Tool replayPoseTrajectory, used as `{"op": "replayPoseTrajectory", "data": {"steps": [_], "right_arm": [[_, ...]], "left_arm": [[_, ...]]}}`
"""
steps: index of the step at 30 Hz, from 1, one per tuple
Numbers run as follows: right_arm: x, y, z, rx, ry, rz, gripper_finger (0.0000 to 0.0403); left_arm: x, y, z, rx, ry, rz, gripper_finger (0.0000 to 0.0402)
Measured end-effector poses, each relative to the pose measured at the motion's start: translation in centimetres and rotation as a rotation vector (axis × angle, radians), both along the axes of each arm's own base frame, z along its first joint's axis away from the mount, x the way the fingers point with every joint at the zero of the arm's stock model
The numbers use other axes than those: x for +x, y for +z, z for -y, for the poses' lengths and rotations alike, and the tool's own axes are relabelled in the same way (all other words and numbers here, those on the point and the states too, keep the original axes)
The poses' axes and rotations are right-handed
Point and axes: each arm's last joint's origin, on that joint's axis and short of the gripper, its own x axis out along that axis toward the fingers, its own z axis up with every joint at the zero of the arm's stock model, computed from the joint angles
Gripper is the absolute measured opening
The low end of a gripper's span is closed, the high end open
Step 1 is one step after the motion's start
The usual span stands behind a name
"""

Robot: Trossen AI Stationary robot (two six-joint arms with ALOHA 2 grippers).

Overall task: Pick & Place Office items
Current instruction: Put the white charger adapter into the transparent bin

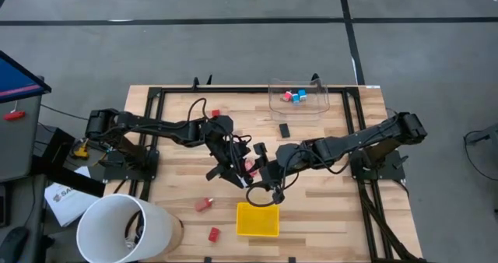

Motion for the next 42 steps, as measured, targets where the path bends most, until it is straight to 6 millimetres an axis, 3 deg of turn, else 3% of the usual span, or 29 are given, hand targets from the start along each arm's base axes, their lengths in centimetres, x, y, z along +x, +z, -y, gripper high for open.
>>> {"op": "replayPoseTrajectory", "data": {"steps": [5,12,22,27,30,34,42], "right_arm": [[0.0,0.0,0.0,0.002,-0.002,-0.001,0.0133],[-0.1,-0.1,0.1,0.009,-0.027,-0.025,0.0133],[-1.5,0.9,0.7,0.004,-0.117,-0.055,0.0132],[-3.3,2.6,1.4,0.006,-0.203,-0.040,0.0132],[-4.4,3.7,2.2,0.017,-0.268,-0.027,0.0132],[-5.5,4.6,3.7,0.054,-0.342,-0.027,0.0132],[-6.1,5.4,6.8,0.081,-0.452,-0.015,0.0134]], "left_arm": [[0.0,0.0,-0.2,0.000,0.004,0.002,0.0143],[-0.5,0.8,-1.5,0.020,0.046,0.032,0.0208],[-3.1,3.7,-2.8,0.137,0.155,0.127,0.0247],[-5.4,6.4,-3.0,0.286,0.353,0.218,0.0242],[-7.0,6.9,-3.4,0.418,0.527,0.213,0.0239],[-8.2,5.4,-4.1,0.475,0.616,0.206,0.0239],[-9.6,-0.7,-6.0,0.383,0.637,0.243,0.0240]]}}
